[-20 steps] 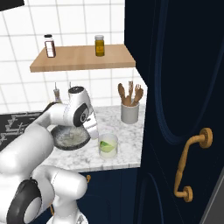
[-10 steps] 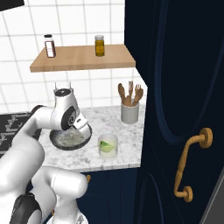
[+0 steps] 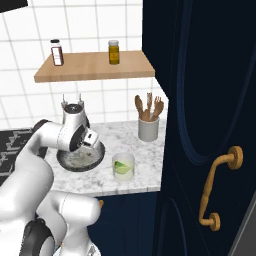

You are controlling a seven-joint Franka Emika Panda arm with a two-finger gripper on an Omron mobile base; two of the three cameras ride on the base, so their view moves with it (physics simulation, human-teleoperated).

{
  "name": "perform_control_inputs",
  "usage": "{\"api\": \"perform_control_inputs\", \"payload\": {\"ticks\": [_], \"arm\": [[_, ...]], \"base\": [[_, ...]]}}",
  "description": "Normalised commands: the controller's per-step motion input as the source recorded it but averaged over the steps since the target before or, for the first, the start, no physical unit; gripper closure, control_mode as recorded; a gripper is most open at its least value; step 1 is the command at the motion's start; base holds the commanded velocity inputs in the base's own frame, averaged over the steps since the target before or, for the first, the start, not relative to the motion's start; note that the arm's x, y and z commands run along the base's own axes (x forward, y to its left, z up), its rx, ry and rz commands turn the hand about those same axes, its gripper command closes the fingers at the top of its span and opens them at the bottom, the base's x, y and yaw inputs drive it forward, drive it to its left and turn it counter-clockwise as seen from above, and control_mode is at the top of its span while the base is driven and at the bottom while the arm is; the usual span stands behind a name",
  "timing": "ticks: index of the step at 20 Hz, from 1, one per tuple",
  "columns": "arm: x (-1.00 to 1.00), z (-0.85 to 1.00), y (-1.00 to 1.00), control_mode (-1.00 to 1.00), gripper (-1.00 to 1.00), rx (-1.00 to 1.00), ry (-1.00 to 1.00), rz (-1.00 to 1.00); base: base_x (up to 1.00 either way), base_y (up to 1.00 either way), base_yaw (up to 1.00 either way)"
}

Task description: Grab a lemon wedge from the fridge and one ice cube from the ice bowl, and put them in the glass of lemonade.

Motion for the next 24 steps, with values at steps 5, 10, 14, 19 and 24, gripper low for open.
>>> {"api": "perform_control_inputs", "payload": {"ticks": [5, 10, 14, 19, 24], "arm": [[0.03, 0.0, 0.45, -1.0, -1.0, -0.06, 0.0, 0.38], [0.0, 0.0, 0.13, -1.0, -1.0, -0.12, -0.13, 0.1], [0.08, -0.16, 0.0, -1.0, -1.0, -0.04, -0.06, 0.0], [0.24, -0.23, 0.0, -1.0, -1.0, 0.0, 0.05, 0.0], [0.37, -0.13, 0.08, -1.0, -1.0, 0.0, 0.05, 0.0]], "base": [[0.0, 0.0, 0.0], [0.0, 0.0, 0.0], [0.0, 0.0, 0.0], [0.0, 0.0, 0.0], [0.0, 0.0, 0.0]]}}
